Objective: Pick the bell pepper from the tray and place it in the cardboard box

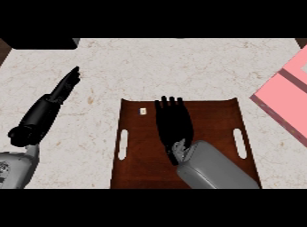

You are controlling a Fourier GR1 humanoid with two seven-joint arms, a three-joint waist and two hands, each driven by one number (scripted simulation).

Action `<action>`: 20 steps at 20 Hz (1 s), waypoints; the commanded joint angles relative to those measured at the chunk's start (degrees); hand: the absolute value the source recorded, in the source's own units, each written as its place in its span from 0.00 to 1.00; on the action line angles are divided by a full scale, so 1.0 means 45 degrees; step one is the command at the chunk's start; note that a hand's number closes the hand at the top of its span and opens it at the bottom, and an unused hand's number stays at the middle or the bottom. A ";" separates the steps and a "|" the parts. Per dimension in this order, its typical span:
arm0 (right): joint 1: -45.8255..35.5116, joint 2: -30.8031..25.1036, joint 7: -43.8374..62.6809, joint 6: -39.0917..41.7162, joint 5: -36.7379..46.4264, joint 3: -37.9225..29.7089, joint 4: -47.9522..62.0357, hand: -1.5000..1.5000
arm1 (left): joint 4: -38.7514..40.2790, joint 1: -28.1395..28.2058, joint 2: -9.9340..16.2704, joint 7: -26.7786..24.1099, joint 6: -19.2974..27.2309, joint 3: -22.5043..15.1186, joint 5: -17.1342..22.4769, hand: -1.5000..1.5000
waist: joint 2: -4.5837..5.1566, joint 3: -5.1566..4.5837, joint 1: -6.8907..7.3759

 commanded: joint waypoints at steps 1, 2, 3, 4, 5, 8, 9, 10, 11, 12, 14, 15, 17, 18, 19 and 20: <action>0.0185 0.0282 -0.0182 0.0444 0.0692 -0.0466 0.0108 0.00 | 0.0971 -0.0410 -0.0595 -0.0490 -0.0168 0.0104 -0.0696 0.50 | 0.0006 -0.0002 -0.0042; 0.0833 -0.0206 -0.0553 -0.0370 0.1138 -0.0026 0.0386 0.00 | 0.0250 -0.0327 -0.0551 0.0142 -0.0188 0.0192 -0.0424 0.50 | 0.0002 0.0000 -0.0027; 0.1015 -0.0025 -0.0102 0.0082 0.1130 -0.0308 -0.0002 0.00 | 0.0023 0.0116 -0.0564 -0.0163 -0.0215 0.0318 -0.0483 0.50 | -0.0006 -0.0001 -0.0021; 0.0819 0.0304 -0.0162 -0.0172 0.1364 -0.0132 0.0620 0.00 | -0.1712 0.0879 -0.0060 0.0804 -0.0566 0.0349 -0.0162 0.50 | -0.0019 0.0003 0.0070; 0.0731 0.0689 0.0107 -0.0038 0.1589 -0.0202 0.0676 0.00 | 0.1186 -0.0145 -0.0701 -0.1018 -0.0445 0.0471 -0.0679 0.50 | 0.0013 -0.0004 -0.0040; 0.0079 0.0362 -0.1139 -0.0115 0.1879 -0.1192 0.1595 0.00 | -0.0144 0.0064 -0.0376 0.0246 -0.1058 0.0863 -0.0422 0.50 | 0.0006 0.0000 0.0017; 0.0734 0.0442 -0.1381 -0.0936 0.1979 -0.1021 0.1870 0.00 | -0.0318 -0.0203 -0.0428 0.0673 -0.0843 0.1004 -0.0509 0.50 | 0.0007 0.0001 0.0010; 0.0718 0.0465 -0.1734 -0.1434 0.2243 -0.1036 0.2499 0.00 | -0.0432 0.0011 -0.0721 0.0649 -0.0759 0.0817 -0.0623 0.50 | 0.0010 0.0001 0.0024; 0.0157 0.0471 -0.1538 -0.0097 0.1877 -0.1763 0.1588 0.00 | -0.0283 0.0183 -0.0948 -0.0018 -0.0740 0.0587 -0.1019 0.50 | 0.0002 -0.0001 -0.0002; 0.0763 0.0722 -0.1209 -0.1046 0.1739 -0.0858 0.2060 0.00 | 0.0143 -0.0142 -0.0897 -0.0042 -0.0891 0.0937 -0.0899 0.50 | 0.0010 -0.0001 0.0013; 0.0634 0.0668 -0.2224 -0.0527 0.2143 -0.1397 0.2335 0.00 | -0.0366 0.0078 -0.0865 0.0418 -0.1164 0.1114 -0.0696 0.50 | 0.0004 0.0000 0.0010; -0.0181 0.0400 -0.2990 -0.0691 0.2093 -0.1806 0.2965 1.00 | -0.0291 0.0678 -0.1161 -0.0388 -0.0738 0.0773 -0.1233 0.50 | 0.0013 0.0000 0.0047; 0.0347 0.0164 -0.4062 -0.1641 0.2407 -0.0852 0.2957 1.00 | 0.0202 -0.0396 -0.1151 0.0265 -0.0885 0.0877 -0.1075 0.50 | 0.0035 0.0002 0.0013; 0.0620 -0.0155 -0.3990 -0.1309 0.2671 -0.0762 0.2116 1.00 | -0.0280 0.0347 -0.0820 -0.0010 -0.1270 0.1116 -0.0909 0.50 | 0.0003 0.0000 0.0013; 0.0780 0.0716 -0.3510 -0.2345 0.3192 -0.0097 0.2839 1.00 | 0.0056 -0.0142 -0.1364 0.0075 -0.0697 0.0737 -0.1417 0.50 | 0.0020 0.0001 0.0016; 0.0293 0.0205 -0.4304 -0.2366 0.3179 -0.0587 0.2816 1.00 | -0.0059 0.0001 -0.1562 0.0150 -0.0724 0.0610 -0.1390 0.50 | 0.0017 0.0001 0.0019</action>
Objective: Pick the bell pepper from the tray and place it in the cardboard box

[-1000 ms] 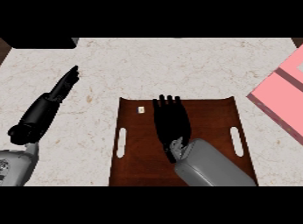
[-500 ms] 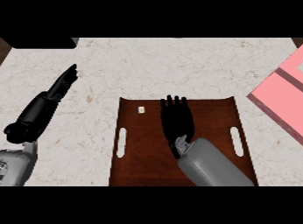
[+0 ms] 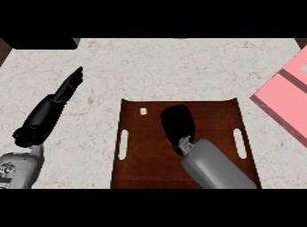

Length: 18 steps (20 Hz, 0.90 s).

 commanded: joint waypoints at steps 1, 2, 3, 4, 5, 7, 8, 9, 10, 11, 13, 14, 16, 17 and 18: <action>-0.0014 -0.0821 -0.1274 -0.0341 0.0544 -0.0018 -0.0600 1.00 | 0.0714 -0.0277 -0.0195 -0.0551 0.0029 0.0315 -0.0232 0.50 | 0.0031 0.0009 -0.0063; 0.0243 0.0073 -0.1129 -0.2004 0.1174 0.0542 0.0648 1.00 | 0.0747 -0.0376 -0.0209 -0.0355 0.0034 0.0206 -0.0367 0.50 | 0.0051 0.0012 -0.0007; 0.0274 -0.0697 -0.1506 -0.1365 0.1153 0.0154 -0.0145 1.00 | 0.0786 -0.0648 -0.0017 -0.0260 -0.0279 0.0491 -0.0215 0.50 | 0.0032 0.0011 -0.0051; -0.0276 -0.0060 -0.1682 -0.2214 0.1412 0.0076 0.1235 1.00 | -0.0055 -0.0056 0.0179 0.0258 -0.0542 0.0606 0.0123 0.50 | 0.0039 0.0014 0.0063; -0.0371 -0.0022 -0.1939 -0.2599 0.1636 0.0190 0.1540 1.00 | -0.0264 -0.0365 0.0102 0.0526 -0.0633 0.0484 0.0133 0.50 | 0.0042 0.0015 0.0063; 0.0160 0.0274 -0.1192 -0.1622 0.2000 0.0506 -0.0229 1.00 | -0.0046 0.0037 -0.0449 -0.0228 -0.0128 0.0255 -0.0444 0.50 | 0.0019 0.0010 -0.0031; 0.0531 -0.0589 -0.2012 -0.2332 0.1893 0.0266 -0.0625 1.00 | -0.0275 0.0445 0.0050 -0.0168 -0.0488 0.0686 -0.0148 0.50 | 0.0014 0.0011 -0.0023; 0.0633 -0.0566 -0.2503 -0.2779 0.1629 0.0041 -0.0627 1.00 | -0.0483 0.0267 0.0088 0.0378 -0.0607 0.0689 -0.0064 0.50 | 0.0017 0.0014 -0.0017; 0.0250 -0.1149 -0.3411 -0.2841 0.0851 -0.0937 -0.0578 1.00 | 0.0353 -0.0010 -0.0244 -0.0361 -0.0334 0.0453 -0.0433 0.50 | 0.0041 0.0012 -0.0068; 0.0569 -0.0652 -0.3040 -0.2372 0.0455 -0.0932 -0.1606 1.00 | 0.0151 0.0230 -0.0030 -0.0459 -0.0552 0.0764 -0.0082 0.50 | 0.0014 0.0011 -0.0087; 0.0219 -0.1144 -0.4544 -0.3036 -0.0781 -0.2333 -0.0805 1.00 | -0.0485 0.0188 -0.0412 0.0186 0.0025 0.0243 -0.0672 0.50 | 0.0039 0.0022 -0.0012; 0.0997 -0.1467 -0.5295 -0.3584 -0.1251 -0.2483 -0.1011 1.00 | -0.0019 0.0305 -0.0045 -0.0395 -0.0530 0.0656 -0.0183 0.50 | 0.0056 0.0020 -0.0076; 0.1307 -0.1516 -0.5125 -0.3379 -0.1023 -0.2308 -0.2452 1.00 | 0.0688 -0.0241 -0.0350 -0.0376 -0.0172 0.0621 -0.0593 0.50 | 0.0020 0.0010 -0.0194; 0.0749 -0.2260 -0.5839 -0.3474 -0.1408 -0.3108 -0.2626 1.00 | -0.0206 0.0274 -0.0417 -0.0114 -0.0301 0.0468 -0.0358 0.50 | -0.0001 0.0015 -0.0118; 0.0765 -0.1913 -0.5476 -0.3396 -0.1083 -0.2945 -0.2778 1.00 | 0.0410 -0.0301 0.0118 -0.0124 -0.0870 0.1159 0.0103 0.50 | 0.0017 0.0010 -0.0104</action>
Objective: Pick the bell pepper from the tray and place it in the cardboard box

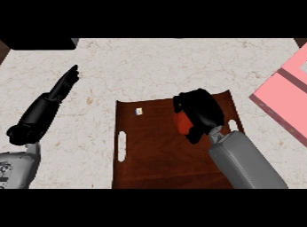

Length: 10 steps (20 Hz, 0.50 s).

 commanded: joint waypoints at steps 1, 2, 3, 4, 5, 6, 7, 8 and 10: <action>0.0238 -0.0396 -0.0319 0.0187 -0.0019 -0.0347 -0.1887 1.00 | 0.0514 -0.0074 0.0047 -0.0264 -0.0105 0.0246 -0.0155 0.50 | -0.0014 -0.0006 -0.0028; 0.0328 -0.0769 -0.0355 0.0230 -0.0005 -0.0294 -0.2908 1.00 | -0.0475 0.0009 -0.0270 0.0376 0.0072 -0.0158 -0.0150 0.50 | -0.0065 -0.0003 -0.0076; 0.0852 -0.1092 -0.0234 0.0076 0.0441 -0.0107 -0.3440 1.00 | -0.0304 0.0056 0.0440 0.0334 -0.0433 0.0560 0.0259 0.50 | -0.0056 -0.0004 -0.0062; 0.0107 -0.1234 -0.0286 0.0744 0.0140 -0.0672 -0.3628 1.00 | 0.0071 0.0019 -0.0308 0.0121 0.0162 -0.0073 -0.0380 0.50 | -0.0031 -0.0007 -0.0060; 0.0620 -0.1368 0.0016 0.0828 0.0043 -0.0772 -0.4761 1.00 | -0.0040 0.0523 -0.0018 -0.0377 -0.0299 0.0115 -0.0052 0.50 | -0.0057 -0.0009 -0.0096; 0.0319 -0.1125 0.0599 0.1489 -0.0026 -0.0972 -0.5200 1.00 | -0.0782 0.0246 -0.0224 0.0731 -0.0122 -0.0198 -0.0227 0.50 | -0.0063 -0.0004 -0.0050; 0.0624 -0.1148 0.0637 0.1471 -0.0160 -0.1210 -0.5722 1.00 | -0.0276 0.0370 -0.0040 -0.0113 -0.0362 0.0200 0.0011 0.50 | -0.0042 -0.0007 -0.0056; 0.0080 -0.1081 0.1147 0.1637 -0.0329 -0.1861 -0.5859 1.00 | 0.0314 -0.0111 0.0315 -0.0175 -0.0447 0.0519 -0.0021 0.50 | -0.0038 -0.0011 -0.0123; 0.0060 -0.1056 0.2190 0.1751 -0.0436 -0.2772 -0.6845 1.00 | -0.0725 0.0638 0.0295 0.0218 -0.0484 0.0441 0.0162 0.50 | -0.0112 -0.0007 -0.0105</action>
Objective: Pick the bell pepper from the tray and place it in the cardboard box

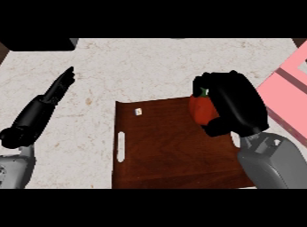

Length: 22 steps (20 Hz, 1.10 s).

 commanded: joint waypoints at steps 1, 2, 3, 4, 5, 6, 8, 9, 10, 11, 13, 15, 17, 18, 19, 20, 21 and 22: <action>-0.0287 0.0634 0.1785 -0.0405 0.0067 -0.1460 -0.1045 1.00 | 0.0278 0.0329 0.0063 -0.0634 0.0045 0.0069 -0.0256 0.50 | 0.0026 -0.0005 -0.0009; -0.0608 0.0448 0.1860 -0.0299 -0.0474 -0.2476 -0.1152 1.00 | 0.0058 -0.0004 0.0074 -0.0131 -0.0004 0.0060 -0.0156 0.50 | 0.0020 0.0003 -0.0044; -0.0283 0.0629 0.2161 -0.0650 -0.0179 -0.2452 -0.0957 1.00 | 0.0234 -0.0486 -0.0126 0.0200 0.0068 -0.0009 -0.0146 0.50 | 0.0052 0.0005 -0.0049; -0.1028 0.0173 0.2200 -0.0119 -0.1062 -0.3870 -0.1095 1.00 | -0.0001 -0.0142 0.0229 0.0197 -0.0332 0.0290 0.0250 0.50 | 0.0028 0.0006 0.0004; -0.0474 0.0535 0.2859 -0.0300 -0.0408 -0.3221 -0.1671 1.00 | 0.0556 -0.0460 0.0020 -0.0074 -0.0267 0.0342 0.0272 0.50 | 0.0041 -0.0002 -0.0064; -0.0652 0.0066 0.2052 -0.1277 -0.0643 -0.4362 -0.0527 1.00 | 0.0465 -0.0452 -0.0199 -0.0147 0.0083 -0.0020 -0.0239 0.50 | 0.0101 0.0009 0.0016; -0.1158 -0.0662 0.2299 -0.0336 -0.1436 -0.5649 -0.0639 1.00 | -0.0930 0.0628 -0.0334 -0.0034 0.0103 -0.0289 -0.0243 0.50 | 0.0021 0.0012 0.0178; -0.1048 -0.0522 0.2773 -0.0205 -0.1249 -0.5525 -0.0848 1.00 | 0.0413 -0.0563 0.0119 0.0103 -0.0316 0.0406 0.0152 0.50 | 0.0063 0.0003 0.0023; -0.1742 -0.1010 0.2401 -0.0429 -0.1420 -0.6271 0.0173 1.00 | 0.0107 0.0126 -0.0429 -0.0281 0.0197 -0.0148 -0.0398 0.50 | 0.0083 0.0003 0.0144; -0.1018 -0.1130 0.1502 -0.1323 -0.1748 -0.6798 0.0566 1.00 | 0.0090 -0.0137 -0.0147 -0.0035 -0.0143 0.0110 -0.0095 0.50 | 0.0096 0.0012 0.0131; -0.2595 -0.1867 0.1632 -0.0596 -0.2109 -0.7422 0.2055 1.00 | -0.0371 -0.0217 -0.0571 0.0587 0.0012 -0.0427 -0.0370 0.50 | 0.0097 0.0008 0.0233; -0.1503 -0.1933 0.1039 -0.1505 -0.1967 -0.7680 0.2196 1.00 | 0.0632 -0.0029 -0.0254 -0.0577 -0.0304 0.0125 -0.0210 0.50 | 0.0102 0.0005 0.0155; -0.1922 -0.2986 0.0776 -0.0801 -0.1707 -0.7653 0.2859 1.00 | 0.0185 -0.0520 -0.0305 0.0223 -0.0228 0.0136 -0.0236 0.50 | 0.0088 0.0004 0.0170; -0.2121 -0.3496 0.0264 -0.0774 -0.1578 -0.7719 0.3806 1.00 | -0.0367 0.0137 -0.0458 -0.0125 -0.0081 -0.0119 -0.0412 0.50 | 0.0099 0.0005 0.0266; -0.2399 -0.4026 0.0144 0.0156 -0.2146 -0.8054 0.4231 1.00 | 0.0446 -0.0201 -0.0352 -0.0300 -0.0138 0.0092 -0.0413 0.50 | 0.0112 0.0001 0.0201; -0.2552 -0.4204 -0.0380 -0.0120 -0.1982 -0.7987 0.5317 1.00 | 0.0425 -0.0325 -0.0331 -0.0409 -0.0276 0.0158 -0.0251 0.50 | 0.0139 0.0003 0.0273; -0.1059 -0.3938 -0.0504 0.0057 -0.1973 -0.7790 0.4551 1.00 | 0.0049 0.0020 -0.0300 -0.0200 -0.0149 0.0114 -0.0413 0.50 | 0.0092 0.0007 0.0163; -0.2139 -0.4301 -0.0272 0.0523 -0.1852 -0.7746 0.5964 1.00 | -0.0038 -0.0359 -0.0178 -0.0023 -0.0414 0.0136 -0.0225 0.50 | 0.0136 0.0006 0.0321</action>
